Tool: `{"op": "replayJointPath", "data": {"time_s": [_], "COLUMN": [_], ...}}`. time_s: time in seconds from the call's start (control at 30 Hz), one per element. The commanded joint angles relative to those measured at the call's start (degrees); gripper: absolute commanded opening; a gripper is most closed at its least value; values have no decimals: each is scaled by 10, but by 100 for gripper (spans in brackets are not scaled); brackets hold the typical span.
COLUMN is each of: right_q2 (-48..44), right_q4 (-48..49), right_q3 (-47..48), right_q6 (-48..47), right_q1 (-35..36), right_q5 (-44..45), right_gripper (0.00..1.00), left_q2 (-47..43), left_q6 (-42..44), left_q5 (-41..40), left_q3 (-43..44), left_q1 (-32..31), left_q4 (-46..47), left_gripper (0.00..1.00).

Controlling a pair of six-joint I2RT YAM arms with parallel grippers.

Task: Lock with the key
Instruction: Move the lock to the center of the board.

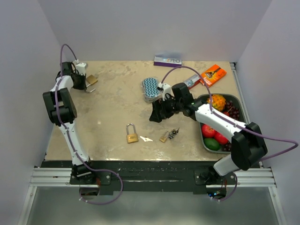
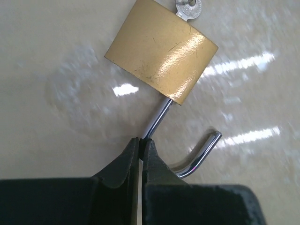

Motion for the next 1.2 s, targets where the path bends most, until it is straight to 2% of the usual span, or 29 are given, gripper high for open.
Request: {"op": "replayJointPath", "data": {"time_s": [0.0, 0.2, 0.47, 0.63, 0.9, 1.17], "right_q2": [-13, -4, 44, 62, 122, 104], "right_q4": [-28, -54, -60, -14, -16, -18], "right_q3": [27, 67, 131, 141, 209, 190], "right_q6": [-47, -95, -104, -128, -129, -125], "right_q1": [-5, -8, -8, -8, -6, -6], "right_q5": [-10, -6, -26, -30, -57, -59], "right_gripper": [99, 99, 99, 99, 99, 99], "left_q2": [-128, -247, -317, -339, -354, -357], "left_q6": [77, 80, 91, 93, 141, 207], "left_q5": [43, 102, 182, 221, 195, 141], "left_q3": [-100, -206, -237, -244, -302, -417], "left_q1": [-3, -2, -2, -3, -2, 10], "left_q4": [-46, -82, -159, -181, -186, -133], "left_gripper": [0, 0, 0, 0, 0, 0]}}
